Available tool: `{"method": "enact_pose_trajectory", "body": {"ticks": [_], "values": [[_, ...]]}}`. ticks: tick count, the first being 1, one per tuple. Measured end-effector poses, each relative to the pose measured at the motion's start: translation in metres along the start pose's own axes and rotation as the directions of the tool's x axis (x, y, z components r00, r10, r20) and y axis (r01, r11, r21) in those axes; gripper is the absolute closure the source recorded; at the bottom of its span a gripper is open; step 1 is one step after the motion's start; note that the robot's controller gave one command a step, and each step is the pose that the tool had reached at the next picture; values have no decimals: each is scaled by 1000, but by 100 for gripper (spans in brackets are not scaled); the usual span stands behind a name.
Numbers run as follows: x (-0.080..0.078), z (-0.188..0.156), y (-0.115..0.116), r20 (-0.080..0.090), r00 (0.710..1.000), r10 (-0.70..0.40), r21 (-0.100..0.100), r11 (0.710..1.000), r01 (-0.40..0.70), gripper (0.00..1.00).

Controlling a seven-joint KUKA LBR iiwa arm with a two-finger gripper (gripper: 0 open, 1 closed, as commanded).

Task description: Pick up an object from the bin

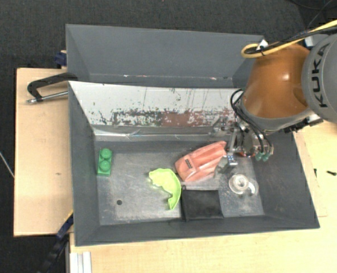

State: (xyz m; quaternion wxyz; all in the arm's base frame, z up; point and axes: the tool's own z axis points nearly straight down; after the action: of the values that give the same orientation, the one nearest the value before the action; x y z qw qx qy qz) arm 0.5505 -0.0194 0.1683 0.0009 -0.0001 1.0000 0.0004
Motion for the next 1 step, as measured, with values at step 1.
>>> {"method": "enact_pose_trajectory", "body": {"ticks": [1], "values": [[-7,41,8,3,993,-119,0,993,119,0]]}}
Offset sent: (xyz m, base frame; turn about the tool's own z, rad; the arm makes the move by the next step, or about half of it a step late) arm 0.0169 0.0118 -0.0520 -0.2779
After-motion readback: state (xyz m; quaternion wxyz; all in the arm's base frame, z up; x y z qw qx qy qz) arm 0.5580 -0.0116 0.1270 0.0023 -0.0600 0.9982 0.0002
